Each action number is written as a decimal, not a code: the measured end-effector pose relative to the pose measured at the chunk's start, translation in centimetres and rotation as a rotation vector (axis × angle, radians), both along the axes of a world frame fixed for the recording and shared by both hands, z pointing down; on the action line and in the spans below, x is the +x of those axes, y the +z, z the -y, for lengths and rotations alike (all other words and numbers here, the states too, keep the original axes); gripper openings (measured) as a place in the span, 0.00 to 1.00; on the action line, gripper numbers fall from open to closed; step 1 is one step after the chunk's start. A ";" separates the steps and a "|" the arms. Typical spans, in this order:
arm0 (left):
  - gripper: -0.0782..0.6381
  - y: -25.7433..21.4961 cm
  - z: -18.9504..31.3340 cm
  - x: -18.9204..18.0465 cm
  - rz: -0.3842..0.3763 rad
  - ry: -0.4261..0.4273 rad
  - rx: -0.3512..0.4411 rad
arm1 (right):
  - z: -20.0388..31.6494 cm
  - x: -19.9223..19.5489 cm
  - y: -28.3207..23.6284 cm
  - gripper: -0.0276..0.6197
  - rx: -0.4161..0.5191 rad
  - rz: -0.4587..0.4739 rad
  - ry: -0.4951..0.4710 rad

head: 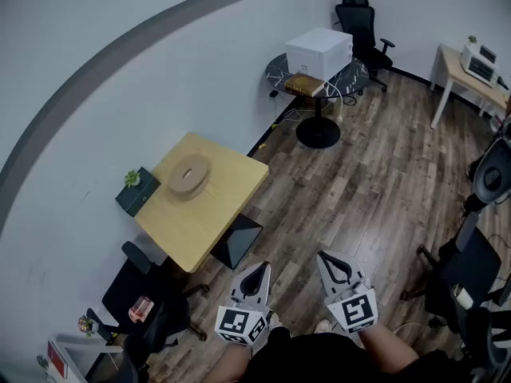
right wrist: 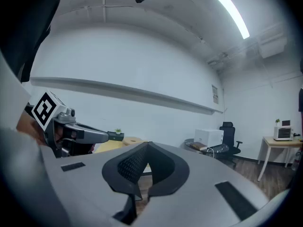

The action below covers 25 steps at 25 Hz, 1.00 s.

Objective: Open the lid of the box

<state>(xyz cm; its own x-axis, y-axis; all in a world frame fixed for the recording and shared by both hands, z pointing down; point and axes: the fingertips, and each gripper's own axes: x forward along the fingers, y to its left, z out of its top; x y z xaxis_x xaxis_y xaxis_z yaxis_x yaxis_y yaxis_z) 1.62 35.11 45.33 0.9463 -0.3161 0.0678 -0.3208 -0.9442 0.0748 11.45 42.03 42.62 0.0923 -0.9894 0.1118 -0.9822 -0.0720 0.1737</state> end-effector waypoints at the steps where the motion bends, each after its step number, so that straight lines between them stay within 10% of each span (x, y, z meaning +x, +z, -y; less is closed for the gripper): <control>1: 0.13 0.0 0.1 0.0 0.000 0.001 0.000 | -0.2 -0.1 -0.2 0.07 0.003 -0.005 -0.001; 25: 0.13 0.3 5.0 -3.1 0.021 0.015 0.001 | 5.1 -2.7 -2.1 0.08 0.062 0.010 -0.009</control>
<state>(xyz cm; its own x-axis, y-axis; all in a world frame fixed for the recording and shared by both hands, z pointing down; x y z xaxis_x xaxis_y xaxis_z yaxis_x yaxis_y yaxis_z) -1.50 30.07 45.61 0.9495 -0.3015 0.0874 -0.3076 -0.9491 0.0676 8.77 36.91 40.48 0.0829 -0.9952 0.0516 -0.9844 -0.0738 0.1595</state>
